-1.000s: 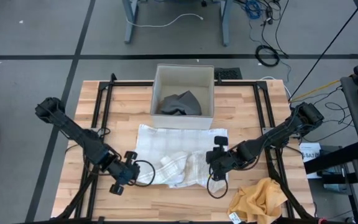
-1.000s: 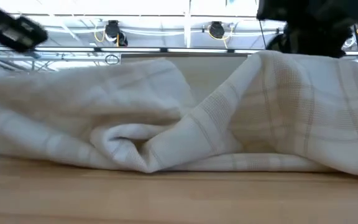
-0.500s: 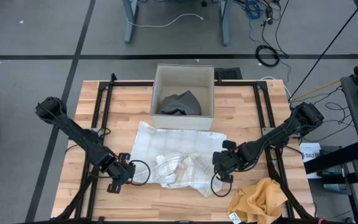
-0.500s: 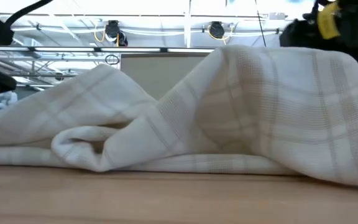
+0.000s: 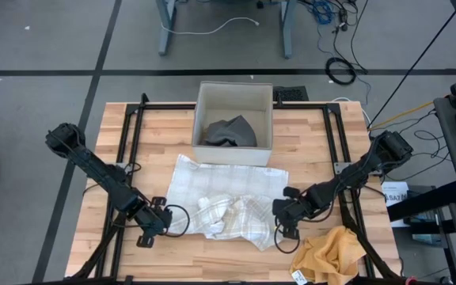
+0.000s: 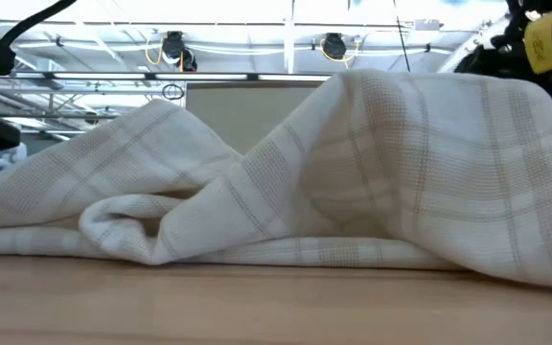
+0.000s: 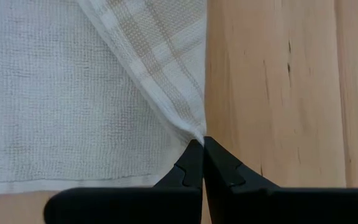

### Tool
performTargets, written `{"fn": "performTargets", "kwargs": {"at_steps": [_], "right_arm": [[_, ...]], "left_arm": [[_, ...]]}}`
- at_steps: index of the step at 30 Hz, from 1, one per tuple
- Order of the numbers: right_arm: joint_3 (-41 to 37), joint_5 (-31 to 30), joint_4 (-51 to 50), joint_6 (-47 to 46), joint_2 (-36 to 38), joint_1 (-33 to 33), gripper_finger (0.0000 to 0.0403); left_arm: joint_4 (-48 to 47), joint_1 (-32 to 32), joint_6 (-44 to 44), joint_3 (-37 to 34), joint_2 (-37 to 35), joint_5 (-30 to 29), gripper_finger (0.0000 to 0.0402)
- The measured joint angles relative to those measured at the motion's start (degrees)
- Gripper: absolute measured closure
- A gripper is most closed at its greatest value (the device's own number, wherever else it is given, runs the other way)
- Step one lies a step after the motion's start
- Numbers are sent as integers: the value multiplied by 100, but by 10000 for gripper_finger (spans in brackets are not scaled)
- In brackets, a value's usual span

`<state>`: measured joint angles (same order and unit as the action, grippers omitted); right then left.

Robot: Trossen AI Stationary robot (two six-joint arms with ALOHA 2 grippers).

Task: Fold towel
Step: Fold the white patterned towel

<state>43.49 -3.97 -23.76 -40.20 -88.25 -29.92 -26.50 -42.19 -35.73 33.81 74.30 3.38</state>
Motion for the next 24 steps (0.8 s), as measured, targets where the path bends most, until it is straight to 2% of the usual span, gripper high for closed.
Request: {"fn": "performTargets", "kwargs": {"at_steps": [16, 24], "right_arm": [[30, 292, -1286, -291, 2, -229, 299], [396, 240, -501, -131, 0, -400, 308]], "left_arm": [[-88, 0, -573, -1, 0, 285, 396], [237, 0, -622, 1, -2, 286, 303]]}}
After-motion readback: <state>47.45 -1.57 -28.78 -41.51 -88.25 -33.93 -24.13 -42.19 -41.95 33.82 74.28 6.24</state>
